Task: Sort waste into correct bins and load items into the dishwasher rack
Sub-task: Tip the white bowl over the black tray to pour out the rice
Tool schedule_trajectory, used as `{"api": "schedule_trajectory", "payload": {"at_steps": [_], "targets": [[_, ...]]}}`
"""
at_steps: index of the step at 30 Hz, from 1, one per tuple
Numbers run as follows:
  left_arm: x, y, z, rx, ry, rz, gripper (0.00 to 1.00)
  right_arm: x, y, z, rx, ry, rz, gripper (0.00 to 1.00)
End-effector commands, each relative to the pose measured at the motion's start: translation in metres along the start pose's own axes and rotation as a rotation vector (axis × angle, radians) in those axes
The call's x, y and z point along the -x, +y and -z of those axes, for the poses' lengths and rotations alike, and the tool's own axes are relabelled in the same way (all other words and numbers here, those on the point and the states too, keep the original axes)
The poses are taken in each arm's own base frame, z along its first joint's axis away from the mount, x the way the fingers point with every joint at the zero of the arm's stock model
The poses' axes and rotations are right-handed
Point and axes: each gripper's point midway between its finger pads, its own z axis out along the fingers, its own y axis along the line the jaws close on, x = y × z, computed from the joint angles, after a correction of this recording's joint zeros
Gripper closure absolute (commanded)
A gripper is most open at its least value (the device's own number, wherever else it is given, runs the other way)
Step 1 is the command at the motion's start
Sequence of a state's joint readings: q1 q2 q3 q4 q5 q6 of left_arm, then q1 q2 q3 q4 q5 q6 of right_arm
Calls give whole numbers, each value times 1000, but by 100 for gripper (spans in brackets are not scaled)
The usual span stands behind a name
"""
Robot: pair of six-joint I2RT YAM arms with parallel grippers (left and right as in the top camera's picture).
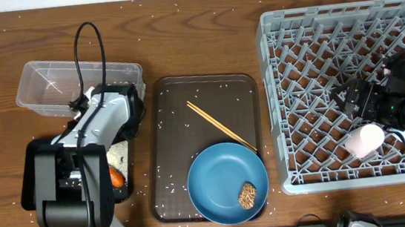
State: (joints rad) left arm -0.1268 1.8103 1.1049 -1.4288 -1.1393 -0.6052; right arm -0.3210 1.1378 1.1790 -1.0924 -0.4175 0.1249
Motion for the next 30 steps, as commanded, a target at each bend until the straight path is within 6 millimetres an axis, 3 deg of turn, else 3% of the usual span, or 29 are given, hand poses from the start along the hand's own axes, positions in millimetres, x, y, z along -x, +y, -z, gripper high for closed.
{"api": "schedule_trajectory", "payload": {"at_steps": [1,11,14,17,20,30], "targets": [[9,6,10,19,-56,15,94,3,6,3,6,-10,30,7],[24,-9,51,7,-213,-2,94,3,6,3,6,-9,29,7],[24,-3,43,33,-202,3,94,3,6,3,6,-9,29,7],[17,5,19,47,-119,-23,94,2,6,3,6,-5,29,7],[12,0,19,-22,-81,64,94,3,6,3,7,-8,29,7],[9,2,21,-16,-88,91,94,3,6,3,7,-11,30,6]]}}
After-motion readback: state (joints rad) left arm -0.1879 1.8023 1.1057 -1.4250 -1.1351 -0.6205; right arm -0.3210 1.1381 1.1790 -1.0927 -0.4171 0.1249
